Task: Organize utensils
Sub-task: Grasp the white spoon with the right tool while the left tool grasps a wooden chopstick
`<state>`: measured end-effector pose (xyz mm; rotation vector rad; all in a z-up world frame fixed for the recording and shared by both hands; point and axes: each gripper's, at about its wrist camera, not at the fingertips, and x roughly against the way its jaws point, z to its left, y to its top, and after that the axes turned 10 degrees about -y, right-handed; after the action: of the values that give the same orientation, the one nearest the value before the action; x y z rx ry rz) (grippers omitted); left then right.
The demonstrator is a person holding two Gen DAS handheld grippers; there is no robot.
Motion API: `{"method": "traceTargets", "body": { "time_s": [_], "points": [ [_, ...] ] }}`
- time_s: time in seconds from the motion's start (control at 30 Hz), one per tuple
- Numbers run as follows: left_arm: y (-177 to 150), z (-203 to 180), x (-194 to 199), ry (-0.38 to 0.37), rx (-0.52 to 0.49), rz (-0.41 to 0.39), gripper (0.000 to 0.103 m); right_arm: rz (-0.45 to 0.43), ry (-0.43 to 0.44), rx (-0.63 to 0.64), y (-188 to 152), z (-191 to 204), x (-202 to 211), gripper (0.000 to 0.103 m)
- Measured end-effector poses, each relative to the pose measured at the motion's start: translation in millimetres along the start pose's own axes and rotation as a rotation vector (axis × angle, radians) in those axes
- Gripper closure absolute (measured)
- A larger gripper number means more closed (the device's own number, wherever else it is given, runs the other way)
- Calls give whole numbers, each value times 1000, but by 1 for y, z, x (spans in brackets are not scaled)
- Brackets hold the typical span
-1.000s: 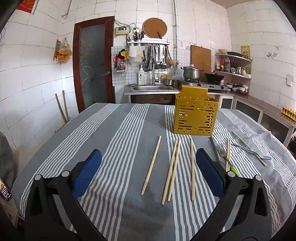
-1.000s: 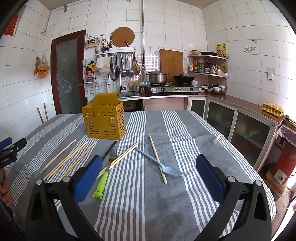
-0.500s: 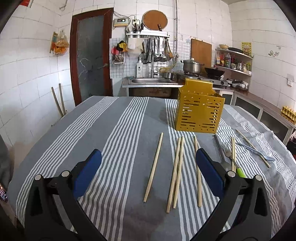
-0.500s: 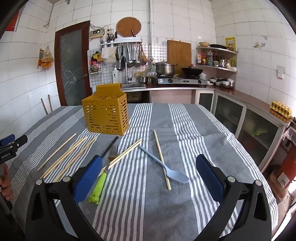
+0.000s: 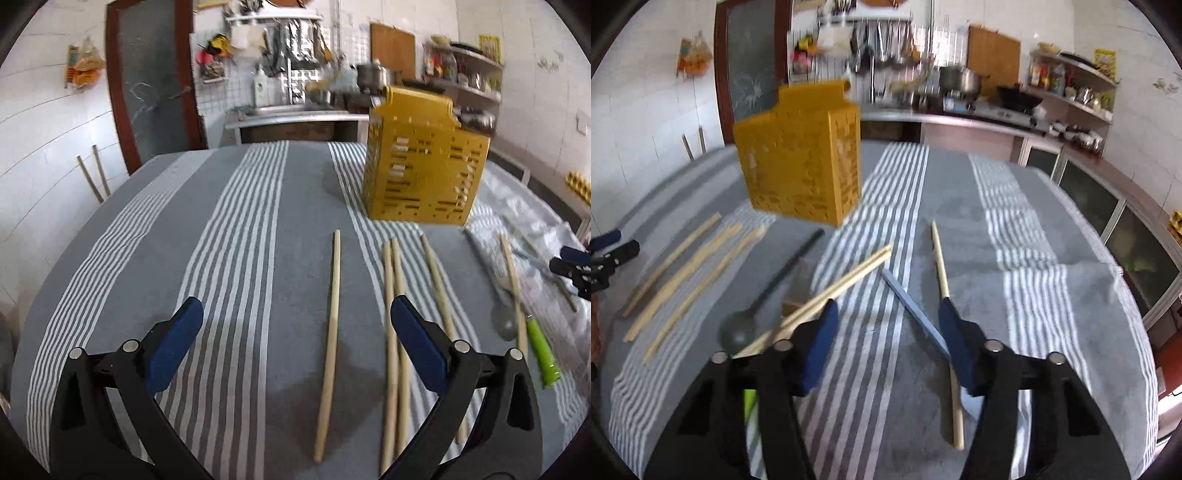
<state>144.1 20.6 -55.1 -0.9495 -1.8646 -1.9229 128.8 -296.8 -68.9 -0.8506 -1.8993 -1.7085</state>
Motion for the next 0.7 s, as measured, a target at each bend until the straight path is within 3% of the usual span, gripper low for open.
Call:
{"method": "traceTargets", "body": {
  "time_s": [0.2, 0.33, 0.5, 0.6, 0.7],
  "points": [
    [13, 12, -35, -39, -7, 93, 13, 115, 5, 62, 8, 1, -34, 64],
    [16, 10, -52, -59, -47, 141, 18, 195, 53, 92, 14, -5, -47, 66],
    [23, 6, -70, -91, -75, 223, 25, 240, 67, 108, 22, -9, -53, 73],
    [25, 4, -89, -99, -97, 293, 38, 268, 72, 143, 26, -6, -59, 73],
    [27, 0, -98, -106, -124, 330, 44, 294, 66, 178, 32, -1, -63, 73]
  ]
}}
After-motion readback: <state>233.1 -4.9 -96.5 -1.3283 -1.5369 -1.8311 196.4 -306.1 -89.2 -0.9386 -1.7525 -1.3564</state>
